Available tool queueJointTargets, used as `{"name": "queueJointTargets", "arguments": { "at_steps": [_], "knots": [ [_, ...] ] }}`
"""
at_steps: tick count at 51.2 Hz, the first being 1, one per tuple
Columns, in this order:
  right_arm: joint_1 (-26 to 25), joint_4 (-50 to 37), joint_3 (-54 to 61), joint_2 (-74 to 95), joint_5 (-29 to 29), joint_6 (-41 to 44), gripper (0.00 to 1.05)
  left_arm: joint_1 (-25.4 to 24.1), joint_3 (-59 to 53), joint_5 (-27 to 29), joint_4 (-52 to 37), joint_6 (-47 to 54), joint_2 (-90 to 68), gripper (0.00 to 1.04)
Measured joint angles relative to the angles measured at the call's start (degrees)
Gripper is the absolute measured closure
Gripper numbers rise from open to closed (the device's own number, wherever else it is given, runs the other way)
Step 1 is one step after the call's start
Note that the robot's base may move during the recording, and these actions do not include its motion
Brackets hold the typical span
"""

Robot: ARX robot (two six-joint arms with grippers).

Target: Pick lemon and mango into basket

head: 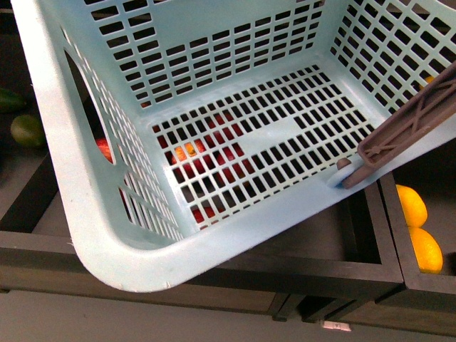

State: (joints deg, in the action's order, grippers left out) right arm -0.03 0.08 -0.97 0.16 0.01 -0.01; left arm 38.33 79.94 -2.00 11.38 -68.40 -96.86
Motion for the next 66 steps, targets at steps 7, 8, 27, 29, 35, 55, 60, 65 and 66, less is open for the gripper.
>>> {"name": "queueJointTargets", "arguments": {
  "at_steps": [7, 8, 27, 29, 35, 55, 60, 65, 66],
  "knots": [
    [0.0, 0.0, 0.0, 0.0, 0.0, -0.02, 0.09, 0.33, 0.0, -0.37, 0.02, -0.04, 0.0, 1.0],
    [0.0, 0.0, 0.0, 0.0, 0.0, -0.02, 0.09, 0.33, 0.0, -0.37, 0.07, -0.04, 0.0, 1.0],
    [-14.36, 10.25, -10.25, 28.3, -1.64, -12.98, 0.09, 0.35, 0.0, -0.15, 0.26, 0.09, 0.0, 1.0],
    [-18.23, 5.81, -11.54, 34.51, -0.61, -13.64, 0.09, 0.37, 0.0, -0.2, 0.26, 0.09, 0.0, 1.0],
    [-24.63, -5.95, -15.87, 50.95, -0.31, -14.4, 0.09, 0.28, 0.0, -0.07, 0.26, 0.02, 0.0, 1.0],
    [-26.18, -22.47, -43.65, 111.65, -5.46, -18.23, 0.09, 0.26, 0.0, -0.13, 0.26, 0.17, 0.0, 1.0],
    [-25.46, -21.0, -49.16, 119.23, -7.56, -20.04, 0.09, 0.24, 0.0, 0.07, 0.26, 0.17, 0.0, 1.0],
    [-24.11, -19.12, -54.69, 125.72, -8.39, -22.71, 0.09, 0.26, 0.0, 0.09, 0.26, 0.22, 0.0, 1.0],
    [-23.78, -18.84, -55.74, 126.77, -8.44, -23.1, 0.09, 0.26, 0.0, 0.07, 0.26, 0.2, 0.0, 1.0]
  ]
}}
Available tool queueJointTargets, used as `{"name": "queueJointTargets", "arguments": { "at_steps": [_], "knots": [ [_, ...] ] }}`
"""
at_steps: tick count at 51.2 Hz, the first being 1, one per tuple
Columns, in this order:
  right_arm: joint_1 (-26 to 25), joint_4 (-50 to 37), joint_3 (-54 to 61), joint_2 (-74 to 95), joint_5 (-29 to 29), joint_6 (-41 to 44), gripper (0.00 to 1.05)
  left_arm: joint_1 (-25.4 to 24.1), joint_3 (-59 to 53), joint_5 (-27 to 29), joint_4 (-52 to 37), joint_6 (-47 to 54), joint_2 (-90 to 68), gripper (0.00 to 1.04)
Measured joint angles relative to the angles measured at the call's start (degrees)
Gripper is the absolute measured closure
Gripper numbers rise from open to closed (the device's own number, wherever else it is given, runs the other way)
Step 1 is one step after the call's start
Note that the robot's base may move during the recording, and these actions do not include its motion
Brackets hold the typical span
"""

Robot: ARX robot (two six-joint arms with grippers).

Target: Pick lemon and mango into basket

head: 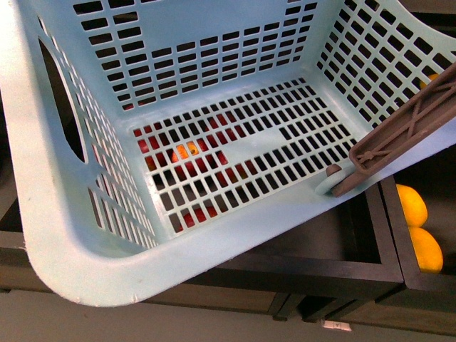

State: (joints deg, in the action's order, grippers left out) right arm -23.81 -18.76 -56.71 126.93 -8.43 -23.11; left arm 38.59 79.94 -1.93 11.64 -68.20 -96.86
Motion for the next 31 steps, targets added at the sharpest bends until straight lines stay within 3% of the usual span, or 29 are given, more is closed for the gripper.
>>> {"name": "queueJointTargets", "arguments": {
  "at_steps": [31],
  "knots": [
    [1.44, 8.26, -21.99, 16.33, -2.14, -8.81, 0.09, 0.0, 0.0, -0.04, 0.0, 0.0, 0.0, 1.0]
  ]
}}
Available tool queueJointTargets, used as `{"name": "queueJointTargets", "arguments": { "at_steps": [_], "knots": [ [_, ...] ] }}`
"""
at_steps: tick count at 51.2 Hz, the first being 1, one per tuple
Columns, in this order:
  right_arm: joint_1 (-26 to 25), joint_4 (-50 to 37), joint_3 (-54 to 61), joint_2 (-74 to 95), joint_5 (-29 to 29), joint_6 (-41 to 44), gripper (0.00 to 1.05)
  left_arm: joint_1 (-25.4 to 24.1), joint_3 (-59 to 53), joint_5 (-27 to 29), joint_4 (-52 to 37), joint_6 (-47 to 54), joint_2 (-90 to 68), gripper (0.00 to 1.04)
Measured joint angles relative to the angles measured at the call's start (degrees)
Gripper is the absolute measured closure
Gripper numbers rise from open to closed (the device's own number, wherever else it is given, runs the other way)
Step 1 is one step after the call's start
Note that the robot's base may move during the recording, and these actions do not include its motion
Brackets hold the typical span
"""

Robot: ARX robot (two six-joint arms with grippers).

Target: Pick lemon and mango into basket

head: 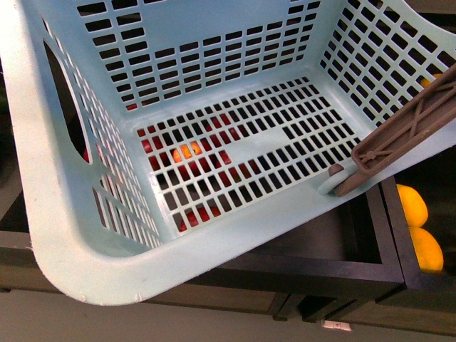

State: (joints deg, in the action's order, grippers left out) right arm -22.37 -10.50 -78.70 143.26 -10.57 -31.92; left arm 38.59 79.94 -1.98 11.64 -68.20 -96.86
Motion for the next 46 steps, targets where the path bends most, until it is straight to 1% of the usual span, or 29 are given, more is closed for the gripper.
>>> {"name": "queueJointTargets", "arguments": {
  "at_steps": [17, 32, 33, 40, 43, 46],
  "knots": [
    [0.0, 2.05, -8.26, 4.68, 1.97, -5.4, 0.09, 0.0, 0.0, 0.02, 0.0, -0.02, 0.0, 1.0],
    [-0.17, 4.39, -15.08, 9.97, 0.74, -7.56, 0.09, 0.0, 0.0, 0.04, 0.0, 0.0, 0.0, 1.0],
    [-0.2, 4.48, -15.23, 10.21, 0.59, -7.76, 0.1, 0.0, 0.0, 0.02, 0.0, 0.0, 0.0, 1.0],
    [-0.46, 2.84, -14.38, 10.6, 0.9, -7.69, 0.33, 0.0, 0.0, 0.04, 0.0, 0.0, 0.0, 1.0],
    [-0.66, 1.27, -12.79, 10.01, 1.4, -7.06, 0.37, 0.0, 0.0, 0.07, 0.0, 0.0, 0.0, 1.0],
    [-0.76, 0.44, -11.28, 9.27, 1.64, -6.29, 0.38, 0.0, 0.0, 0.04, 0.0, 0.0, 0.0, 1.0]
  ]
}}
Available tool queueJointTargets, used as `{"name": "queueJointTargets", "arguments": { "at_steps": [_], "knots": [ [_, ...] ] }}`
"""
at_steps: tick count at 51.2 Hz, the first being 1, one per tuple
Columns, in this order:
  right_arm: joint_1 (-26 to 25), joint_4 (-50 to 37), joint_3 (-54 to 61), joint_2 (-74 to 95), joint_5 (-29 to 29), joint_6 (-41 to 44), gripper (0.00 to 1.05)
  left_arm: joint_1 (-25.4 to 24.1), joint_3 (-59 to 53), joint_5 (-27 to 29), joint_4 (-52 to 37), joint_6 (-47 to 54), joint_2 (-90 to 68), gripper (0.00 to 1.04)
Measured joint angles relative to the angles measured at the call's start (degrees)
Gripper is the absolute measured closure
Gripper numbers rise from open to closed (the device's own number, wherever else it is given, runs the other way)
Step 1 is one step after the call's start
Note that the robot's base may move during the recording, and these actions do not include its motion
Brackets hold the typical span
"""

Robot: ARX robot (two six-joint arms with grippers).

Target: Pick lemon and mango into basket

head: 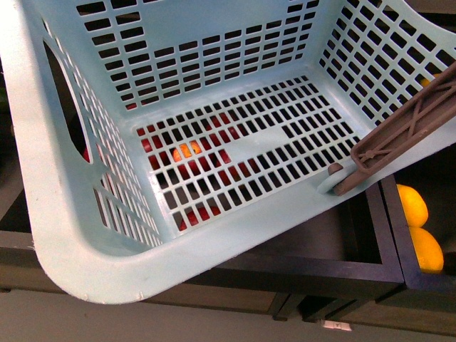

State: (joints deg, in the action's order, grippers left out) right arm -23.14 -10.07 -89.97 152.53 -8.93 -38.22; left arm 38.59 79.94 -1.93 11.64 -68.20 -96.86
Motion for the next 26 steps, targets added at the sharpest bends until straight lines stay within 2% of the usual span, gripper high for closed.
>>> {"name": "queueJointTargets", "arguments": {
  "at_steps": [4, 12, 18, 26],
  "knots": [
    [-0.11, -2.1, 3.21, -1.68, 0.09, 2.05, 0.38, 0.0, 0.0, -0.04, 0.0, 0.0, 0.0, 1.0],
    [-0.11, -8.94, 12.13, -7.85, -0.39, 11.76, 0.38, 0.0, 0.0, -0.02, 0.0, 0.0, 0.0, 1.0],
    [-0.35, -14.8, 21.79, -16.59, 4.98, 19.89, 0.38, 0.0, 0.0, 0.0, 0.0, 0.0, 0.0, 1.0],
    [-1.14, -16.35, 35.15, -33.88, 13.9, 27.52, 0.38, 0.0, 0.0, -0.04, 0.0, 0.0, 0.0, 1.0]
  ]
}}
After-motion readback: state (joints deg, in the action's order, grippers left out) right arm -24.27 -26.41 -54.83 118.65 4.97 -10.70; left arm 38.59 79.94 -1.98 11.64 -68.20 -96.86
